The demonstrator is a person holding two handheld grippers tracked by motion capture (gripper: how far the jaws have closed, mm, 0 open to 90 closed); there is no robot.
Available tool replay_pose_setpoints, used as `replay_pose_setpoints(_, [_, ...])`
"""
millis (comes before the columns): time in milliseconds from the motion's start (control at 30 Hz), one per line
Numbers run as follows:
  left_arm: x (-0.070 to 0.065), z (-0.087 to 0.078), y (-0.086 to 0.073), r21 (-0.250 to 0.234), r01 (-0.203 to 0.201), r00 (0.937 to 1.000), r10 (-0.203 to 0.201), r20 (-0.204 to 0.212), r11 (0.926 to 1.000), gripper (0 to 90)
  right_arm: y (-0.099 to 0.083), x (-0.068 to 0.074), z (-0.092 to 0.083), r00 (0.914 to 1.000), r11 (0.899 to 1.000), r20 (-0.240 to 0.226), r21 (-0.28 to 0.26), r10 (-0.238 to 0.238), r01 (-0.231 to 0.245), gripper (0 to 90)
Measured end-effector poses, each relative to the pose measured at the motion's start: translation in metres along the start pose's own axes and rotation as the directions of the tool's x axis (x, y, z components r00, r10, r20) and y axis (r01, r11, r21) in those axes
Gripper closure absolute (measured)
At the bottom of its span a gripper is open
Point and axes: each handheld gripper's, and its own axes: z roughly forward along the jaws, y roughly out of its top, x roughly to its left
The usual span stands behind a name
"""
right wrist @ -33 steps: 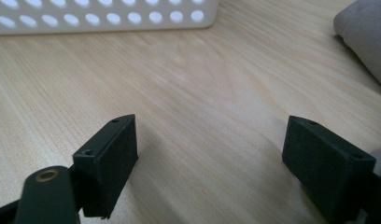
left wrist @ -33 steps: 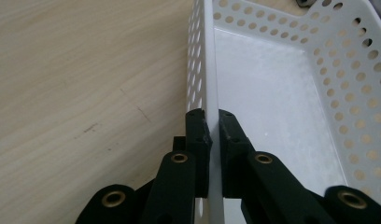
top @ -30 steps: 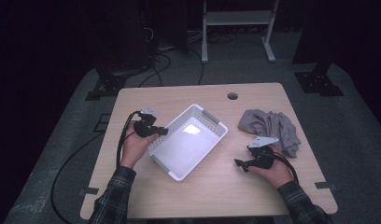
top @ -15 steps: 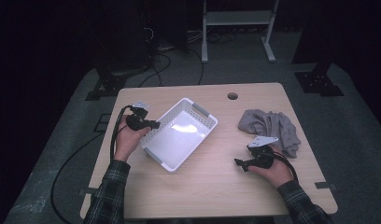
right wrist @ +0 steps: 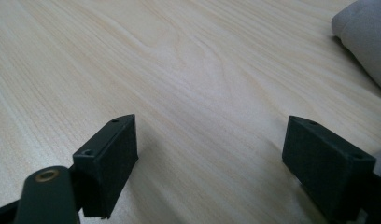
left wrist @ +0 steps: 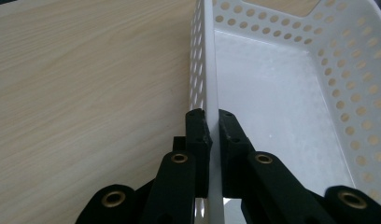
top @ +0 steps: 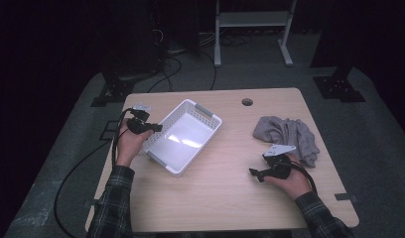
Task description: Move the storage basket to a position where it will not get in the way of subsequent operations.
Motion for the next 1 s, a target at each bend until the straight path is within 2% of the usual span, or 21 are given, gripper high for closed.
replay_pose_setpoints(233, [0.018,0.001,-0.006,0.020,0.018,0.9981,-0.016,-0.060,0.9996,85.0,0.000,0.000,0.000,1.0000,1.000,0.000,0.000,0.001,-0.001,16.9])
replay_pose_setpoints(433, [0.029,-0.002,-0.013,0.021,0.046,0.9953,-0.044,-0.087,0.9987,84.9,0.000,0.000,0.000,1.0000,1.000,0.001,-0.001,0.003,-0.003,16.9])
replay_pose_setpoints(733, [0.035,0.000,-0.019,0.029,0.068,0.9921,-0.065,-0.107,0.9973,84.6,0.000,0.001,0.000,1.0000,1.000,0.003,-0.001,0.004,-0.004,16.9])
replay_pose_setpoints(900, [0.037,-0.002,-0.022,0.016,0.076,0.9913,-0.074,-0.109,0.9970,82.9,0.000,0.000,0.000,1.0000,1.000,0.003,-0.001,0.003,-0.003,16.9])
replay_pose_setpoints(1000, [0.036,-0.008,-0.021,-0.004,0.066,0.9902,-0.066,-0.123,0.9978,75.8,0.000,0.001,0.000,1.0000,1.000,0.004,-0.001,0.004,-0.004,16.9])
